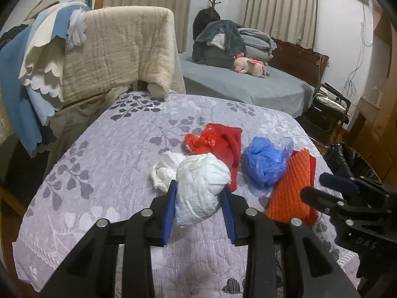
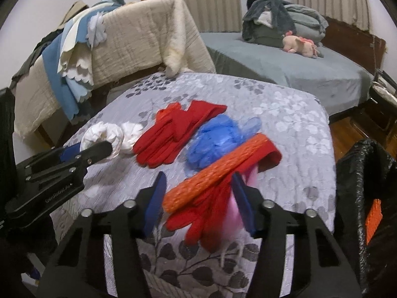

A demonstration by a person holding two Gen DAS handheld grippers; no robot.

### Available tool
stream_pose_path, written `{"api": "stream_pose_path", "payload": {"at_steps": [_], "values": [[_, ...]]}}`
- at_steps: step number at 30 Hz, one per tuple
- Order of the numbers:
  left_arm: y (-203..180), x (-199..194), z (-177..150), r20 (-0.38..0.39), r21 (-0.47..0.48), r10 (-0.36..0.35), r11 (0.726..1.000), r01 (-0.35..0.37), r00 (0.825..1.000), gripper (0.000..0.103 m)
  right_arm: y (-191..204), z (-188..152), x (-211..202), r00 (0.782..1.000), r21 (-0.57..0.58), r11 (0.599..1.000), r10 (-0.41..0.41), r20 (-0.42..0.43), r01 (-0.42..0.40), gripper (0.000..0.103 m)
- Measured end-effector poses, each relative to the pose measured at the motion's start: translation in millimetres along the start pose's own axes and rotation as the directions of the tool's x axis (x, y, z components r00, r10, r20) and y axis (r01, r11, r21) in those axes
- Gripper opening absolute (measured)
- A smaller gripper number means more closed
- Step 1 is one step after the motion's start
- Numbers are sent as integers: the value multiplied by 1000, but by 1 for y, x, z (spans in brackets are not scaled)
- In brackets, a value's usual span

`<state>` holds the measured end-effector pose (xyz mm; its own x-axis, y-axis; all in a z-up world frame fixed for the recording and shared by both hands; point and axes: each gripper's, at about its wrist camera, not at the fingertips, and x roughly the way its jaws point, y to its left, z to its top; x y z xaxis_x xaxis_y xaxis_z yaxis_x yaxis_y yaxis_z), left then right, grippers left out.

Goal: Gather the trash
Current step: 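Grasp the orange foam net with the right tool while the left tool holds the tissue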

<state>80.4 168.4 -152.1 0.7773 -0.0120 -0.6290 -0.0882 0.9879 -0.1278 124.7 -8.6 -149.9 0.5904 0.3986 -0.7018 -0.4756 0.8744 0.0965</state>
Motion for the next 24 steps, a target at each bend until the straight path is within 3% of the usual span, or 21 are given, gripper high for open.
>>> {"api": "stream_pose_path", "payload": {"at_steps": [2,5,9,24], "values": [[1,-1,-1,1,0,-1,1000,1,1000,34,3,0,3,1000,0,1000,8,-12,-8,37],[2,-1,-2,-1,0,-2,1000,2,1000,34,6,0,6,1000,-2,1000,16,-27,-16,16],[2,-3,-3,-1,1,-3,1000,3,1000,34,9,0,2,999,-28,999,40,-19,-40,5],[-19,-19,13,29,12,-43,999,43,999,34,-4,15,-42,994,-20,995,97,60,-95,0]]}}
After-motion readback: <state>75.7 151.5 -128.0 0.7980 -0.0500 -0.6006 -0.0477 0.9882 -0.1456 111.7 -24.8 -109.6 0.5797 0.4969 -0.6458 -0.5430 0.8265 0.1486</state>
